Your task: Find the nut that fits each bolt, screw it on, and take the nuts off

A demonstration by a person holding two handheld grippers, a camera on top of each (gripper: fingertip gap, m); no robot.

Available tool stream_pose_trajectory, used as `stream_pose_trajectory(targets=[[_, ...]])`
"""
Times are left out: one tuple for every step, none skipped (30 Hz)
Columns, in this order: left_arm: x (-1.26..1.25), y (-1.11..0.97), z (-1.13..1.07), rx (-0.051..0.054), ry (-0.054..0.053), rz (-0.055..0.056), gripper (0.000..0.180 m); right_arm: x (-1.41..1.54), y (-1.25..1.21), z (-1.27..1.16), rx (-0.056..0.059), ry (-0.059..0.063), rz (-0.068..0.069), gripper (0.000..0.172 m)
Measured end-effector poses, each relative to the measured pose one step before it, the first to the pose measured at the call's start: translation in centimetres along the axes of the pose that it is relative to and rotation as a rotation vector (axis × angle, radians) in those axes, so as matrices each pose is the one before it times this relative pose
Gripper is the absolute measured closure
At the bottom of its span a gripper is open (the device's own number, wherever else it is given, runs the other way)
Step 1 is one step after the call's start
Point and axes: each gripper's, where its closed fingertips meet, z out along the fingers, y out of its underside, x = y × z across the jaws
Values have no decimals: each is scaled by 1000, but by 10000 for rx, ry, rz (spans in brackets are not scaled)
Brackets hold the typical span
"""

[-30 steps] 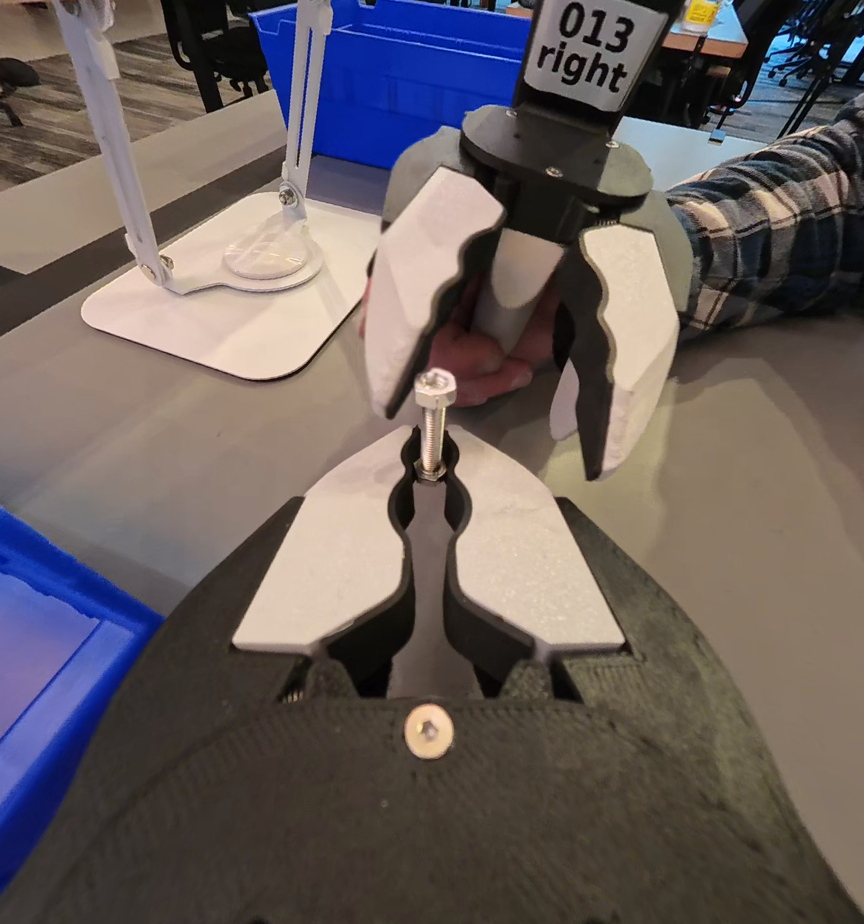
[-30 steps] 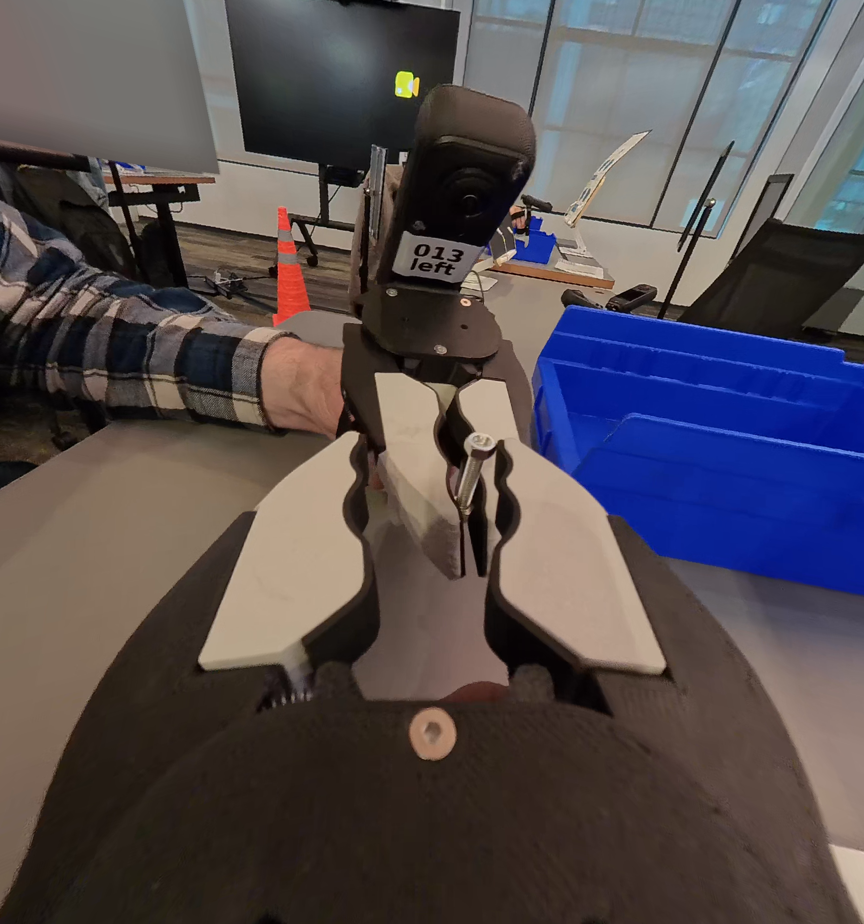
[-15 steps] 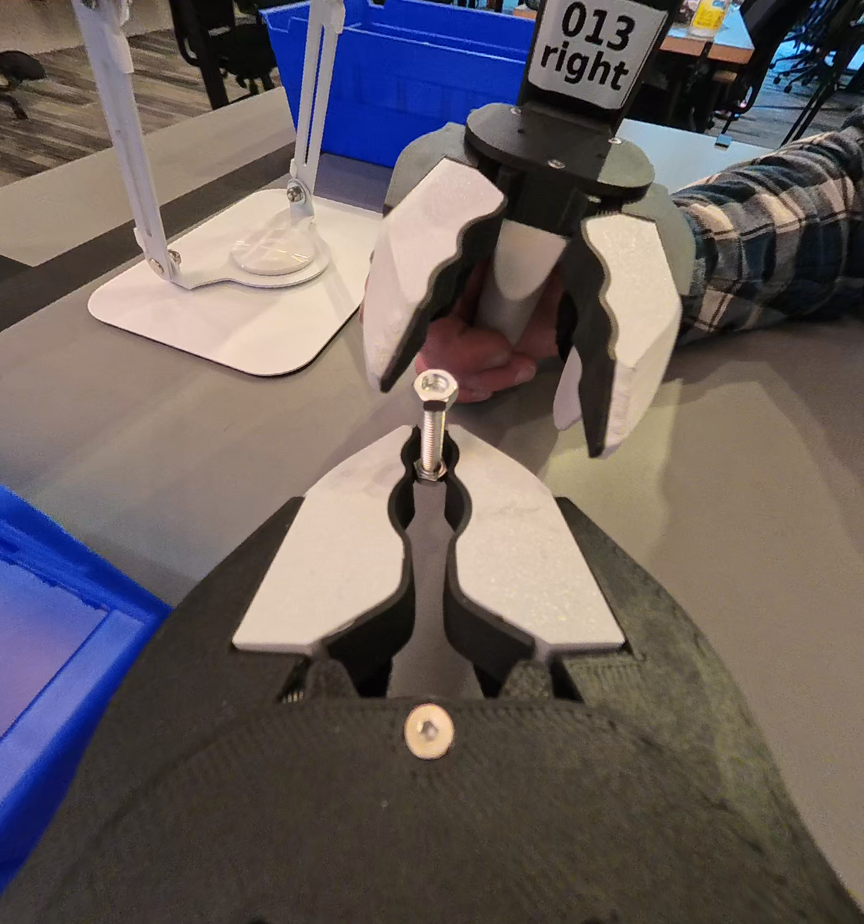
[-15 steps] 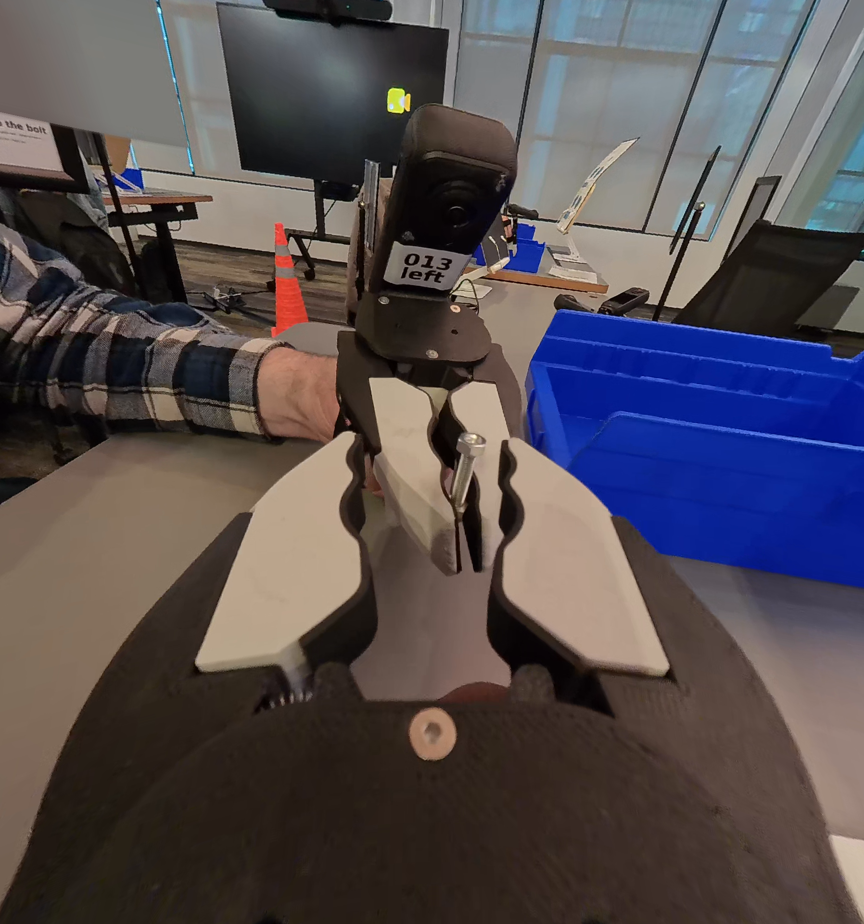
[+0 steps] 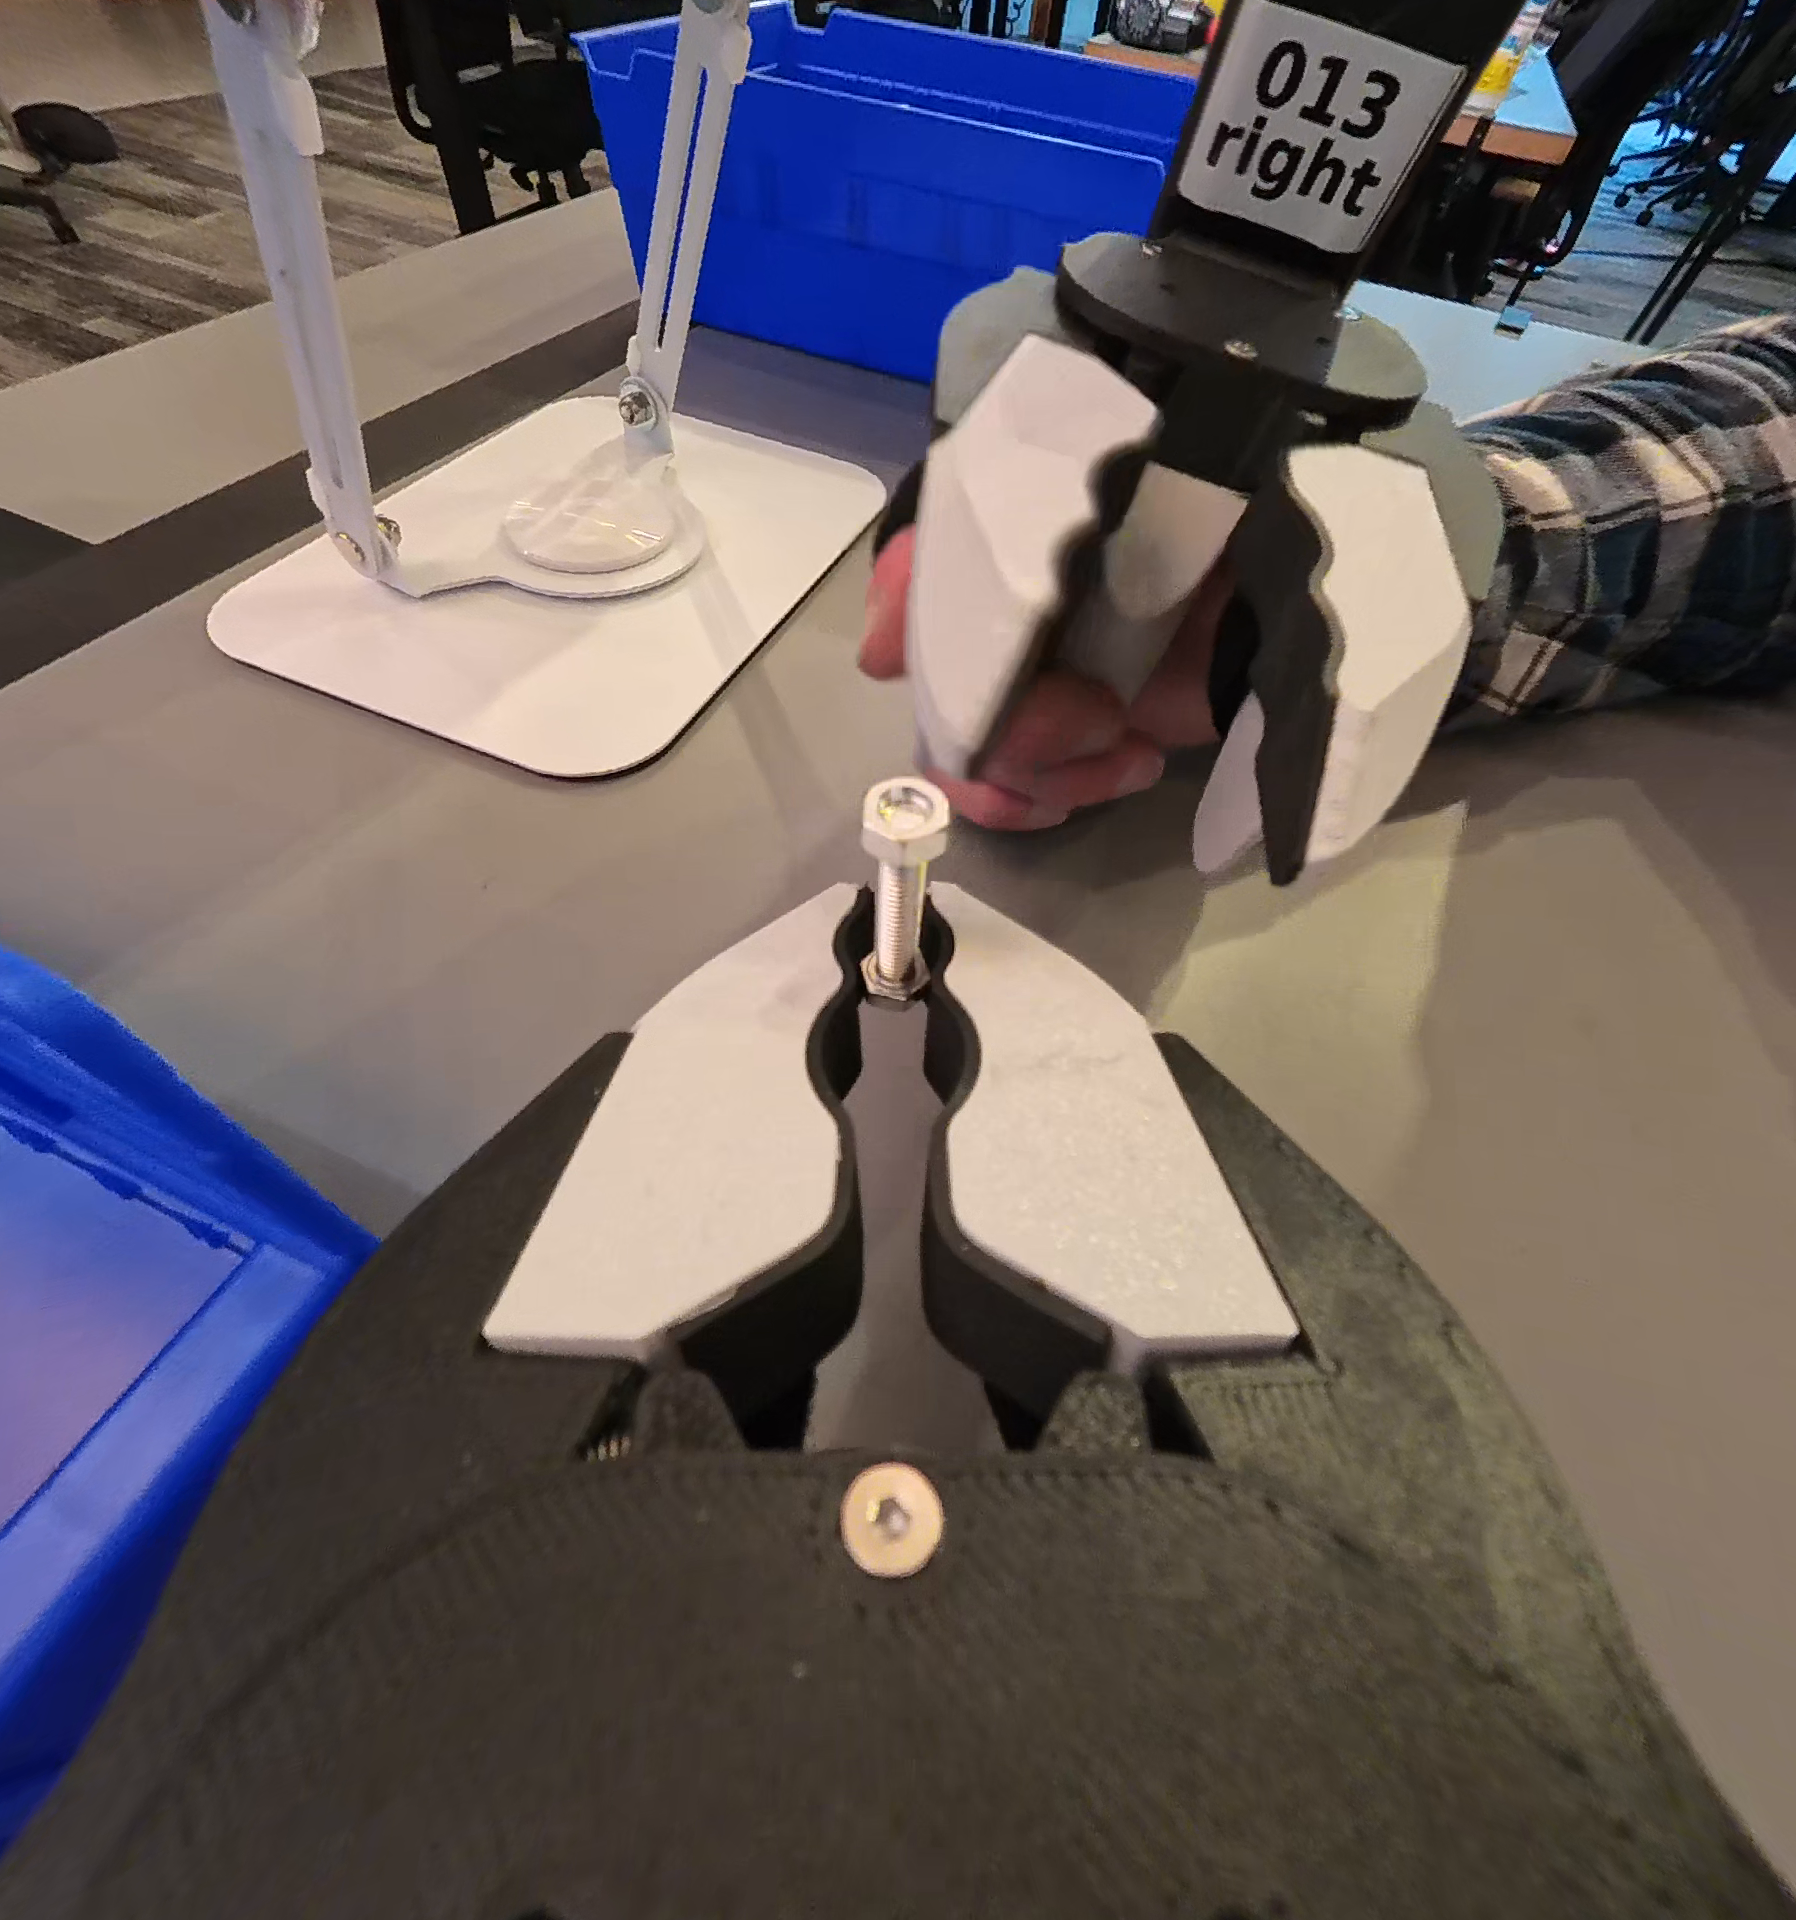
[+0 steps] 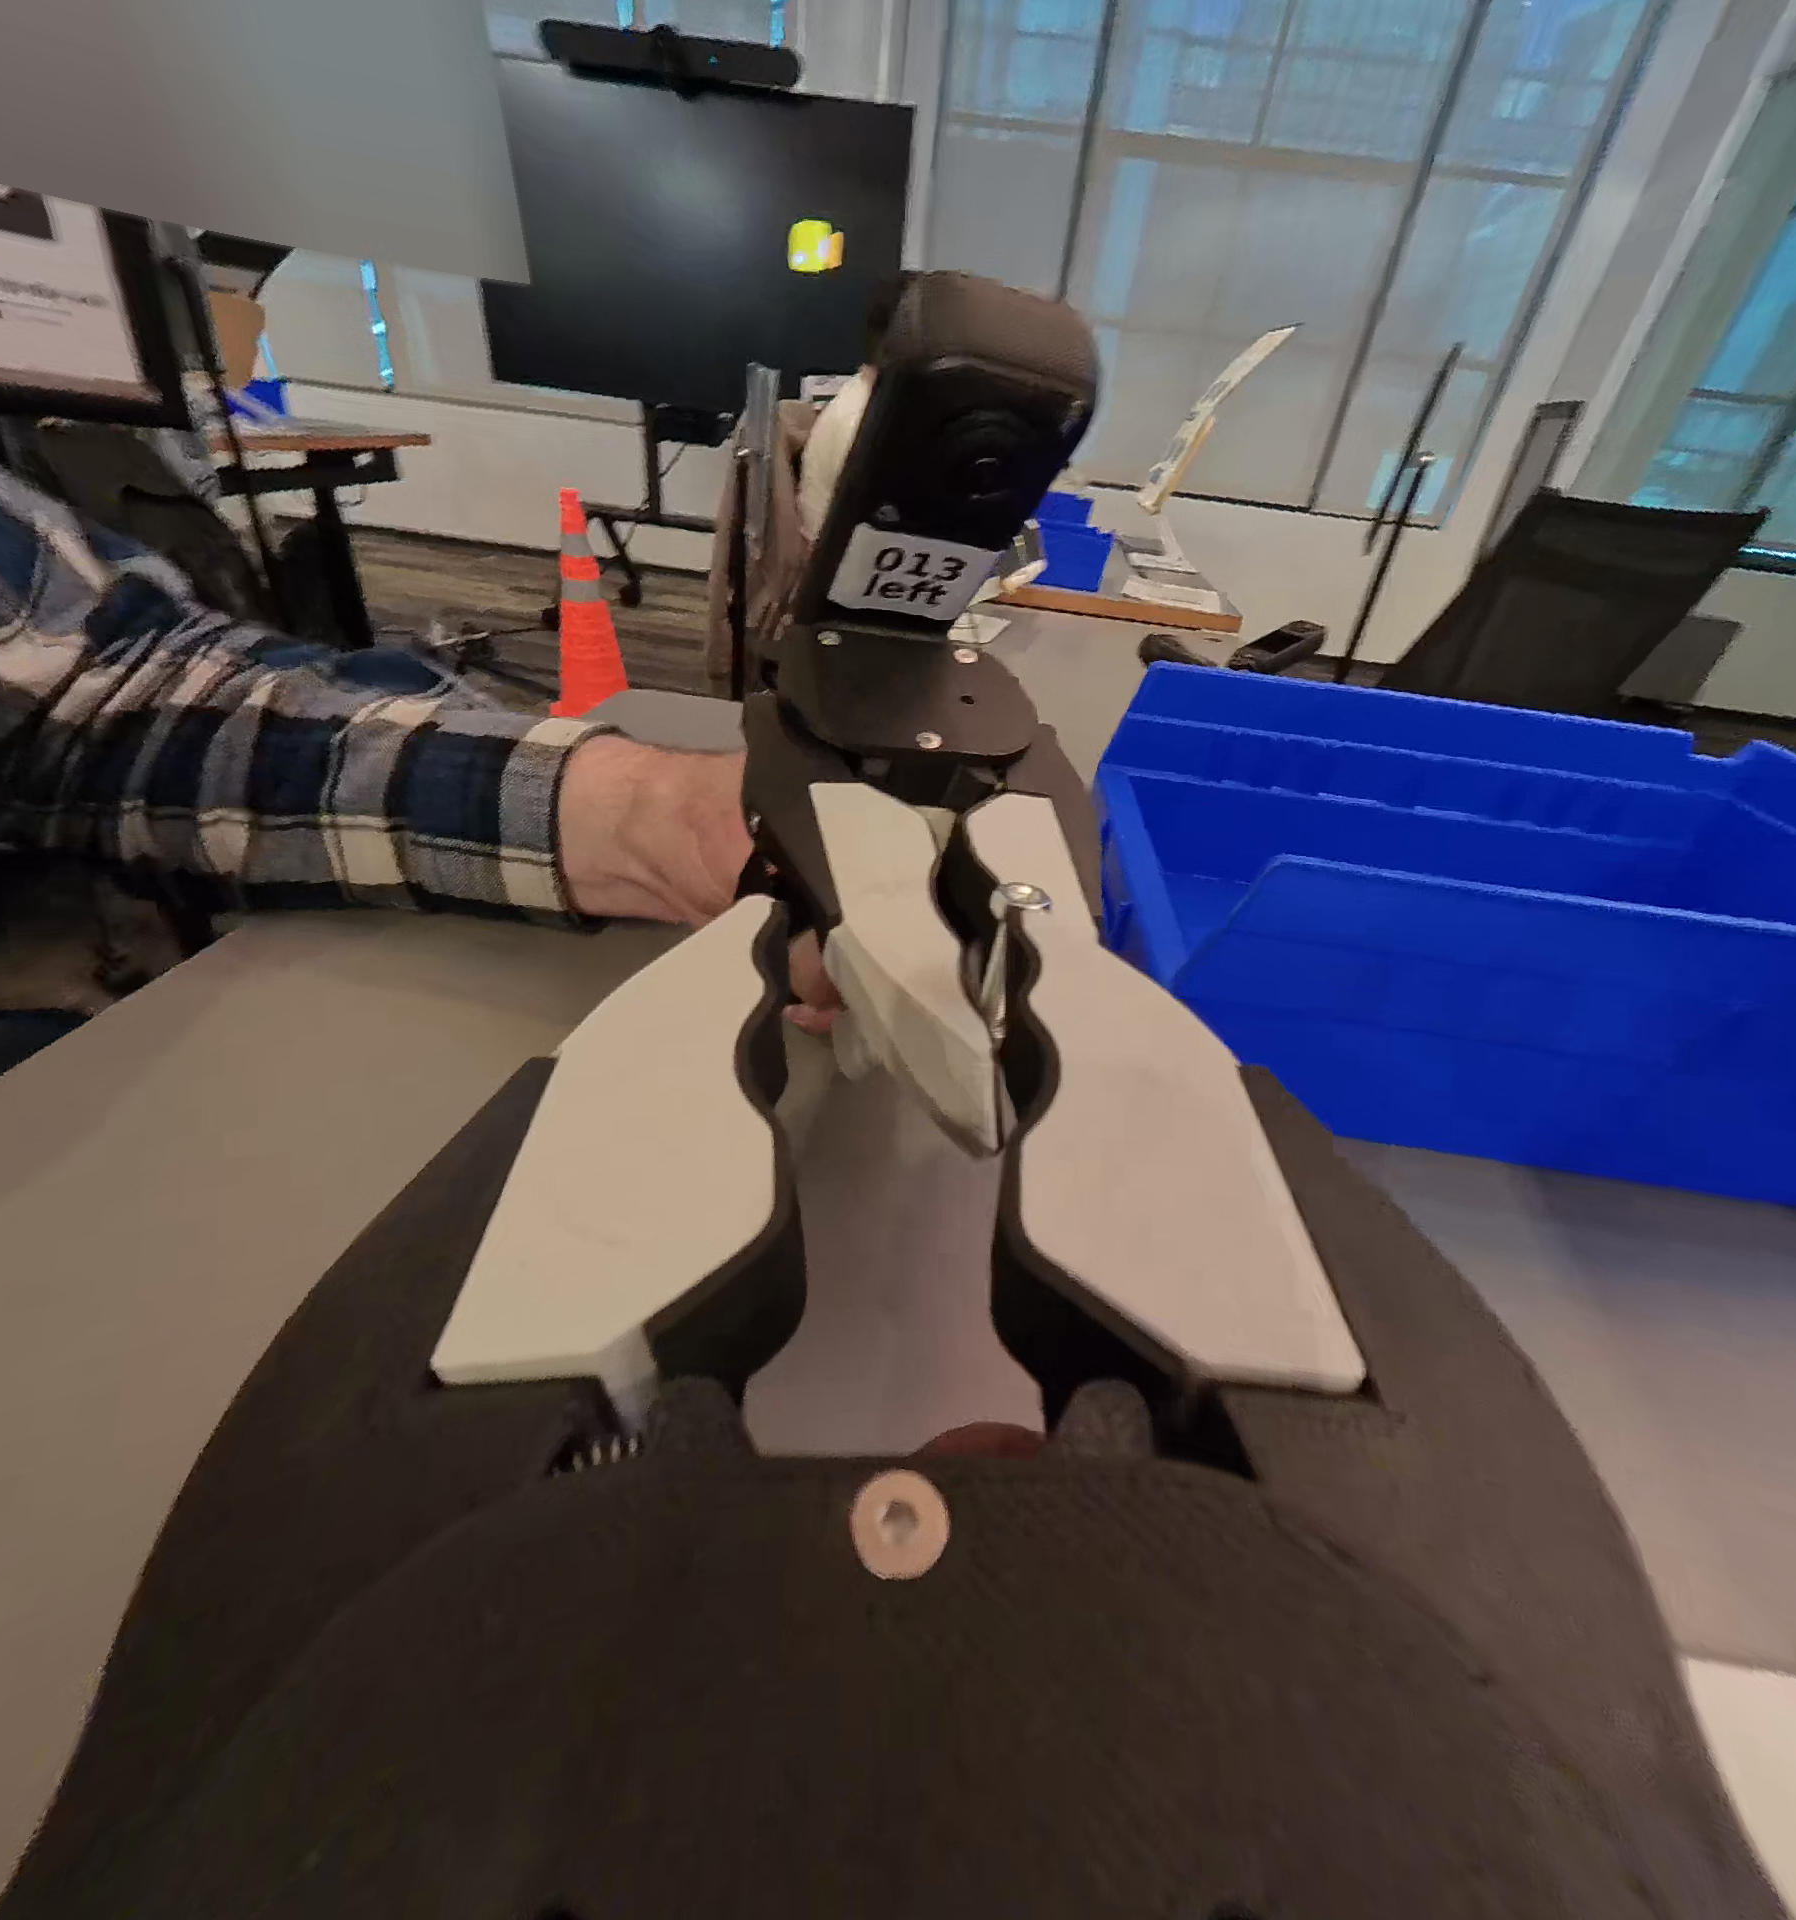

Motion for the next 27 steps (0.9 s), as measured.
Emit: stream_pose_trajectory(targets=[[43,27,35,-26,19,16,173,299,-171,-97,114,254,102,129],[129,55,70,-53,51,38,173,200,-134,-23,101,168,119,124],[154,36,91,-40,57,48,174,224,-12,97,17,165,118,113],[90,24,61,-29,19,49,174,233,128,197,-97,168,111,102],[63,20,40,-21,18,29,174,-8,138,244,-120,18,62,102],[-5,-16,-7,8,-2,-1,174,-232,65,219,-56,-92,-9,103],[-44,-21,-31,28,-4,-30,174,-249,31,193,-27,-57,-59,103],[-25,-33,-40,32,11,-34,174,-271,61,175,-54,-46,-77,104],[-40,-27,-31,24,-9,-26,174,-281,86,147,-68,-57,-82,105],[-47,-29,-32,27,-18,-20,174,-228,36,90,-37,-26,-75,106],[-4,-14,-26,21,11,-11,174,-136,-21,-6,11,32,-47,108],[5,-41,-33,31,8,1,174,-98,-86,-125,59,36,-27,112],[-14,-23,-34,24,-10,-7,174,-272,-115,-223,92,-131,-36,125],[-28,-14,-16,12,17,-44,174,-453,-229,-280,173,-274,-14,138],[-28,-15,-7,13,1,-25,174,-47,-212,-236,179,-9,72,139],[23,0,5,-1,11,5,174,444,-86,-162,75,293,132,135],[30,28,26,-23,7,20,174,515,-10,-63,14,299,141,127],[60,33,55,-37,12,36,174,508,-13,29,6,291,114,116],[90,33,63,-39,31,32,174,442,18,110,-13,261,48,106],[104,13,68,-23,48,25,174,240,109,212,-74,117,25,99],[137,26,65,-33,64,39,174,47,162,279,-123,-24,41,95],[140,25,69,-32,54,46,174,-125,134,299,-105,-147,32,96],[117,41,74,-42,53,34,174,-191,44,276,-33,-169,-1,96],[123,51,70,-52,65,33,174,-216,-33,240,32,-137,-40,97],[137,25,58,-32,65,32,174,-193,5,244,-6,-112,-36,97],[109,8,56,-16,53,14,174,-194,132,284,-104,-107,-21,95],[131,-15,39,2,73,10,174,-227,198,275,-159,-125,-56,96]])
